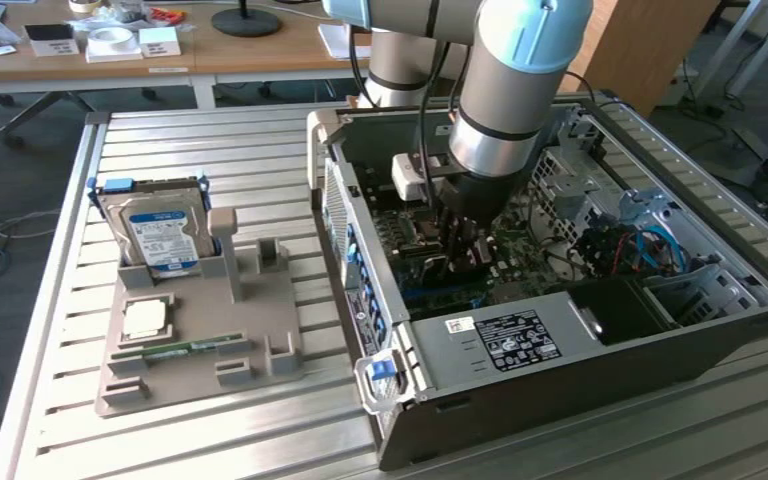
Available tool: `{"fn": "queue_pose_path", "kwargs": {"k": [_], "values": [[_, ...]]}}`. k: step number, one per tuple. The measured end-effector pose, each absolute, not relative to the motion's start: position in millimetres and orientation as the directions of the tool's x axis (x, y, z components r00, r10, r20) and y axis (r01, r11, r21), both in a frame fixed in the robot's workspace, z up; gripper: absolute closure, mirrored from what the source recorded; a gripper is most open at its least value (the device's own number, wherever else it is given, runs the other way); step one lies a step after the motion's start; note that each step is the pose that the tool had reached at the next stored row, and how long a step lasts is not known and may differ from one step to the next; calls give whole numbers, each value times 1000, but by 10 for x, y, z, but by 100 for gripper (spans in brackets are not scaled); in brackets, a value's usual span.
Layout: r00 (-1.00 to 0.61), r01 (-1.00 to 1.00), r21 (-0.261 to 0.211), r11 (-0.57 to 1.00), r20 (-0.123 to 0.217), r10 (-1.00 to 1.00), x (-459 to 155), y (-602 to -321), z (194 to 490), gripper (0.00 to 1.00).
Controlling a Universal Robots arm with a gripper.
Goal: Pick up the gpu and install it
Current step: 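Insert the gpu into the slot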
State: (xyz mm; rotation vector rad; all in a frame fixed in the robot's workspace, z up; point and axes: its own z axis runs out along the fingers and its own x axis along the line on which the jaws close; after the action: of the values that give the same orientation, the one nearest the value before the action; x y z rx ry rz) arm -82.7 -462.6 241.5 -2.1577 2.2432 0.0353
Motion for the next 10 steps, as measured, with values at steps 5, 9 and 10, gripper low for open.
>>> {"fn": "queue_pose_path", "kwargs": {"k": [5, 9, 10], "values": [[-39, -999, -4, 39, -37, -999, -827, -4626, 2415, 73], [-39, -999, -4, 39, -37, -999, -827, -4626, 2415, 73], [-39, -999, -4, 39, -37, -999, -827, -4626, 2415, 73]]}}
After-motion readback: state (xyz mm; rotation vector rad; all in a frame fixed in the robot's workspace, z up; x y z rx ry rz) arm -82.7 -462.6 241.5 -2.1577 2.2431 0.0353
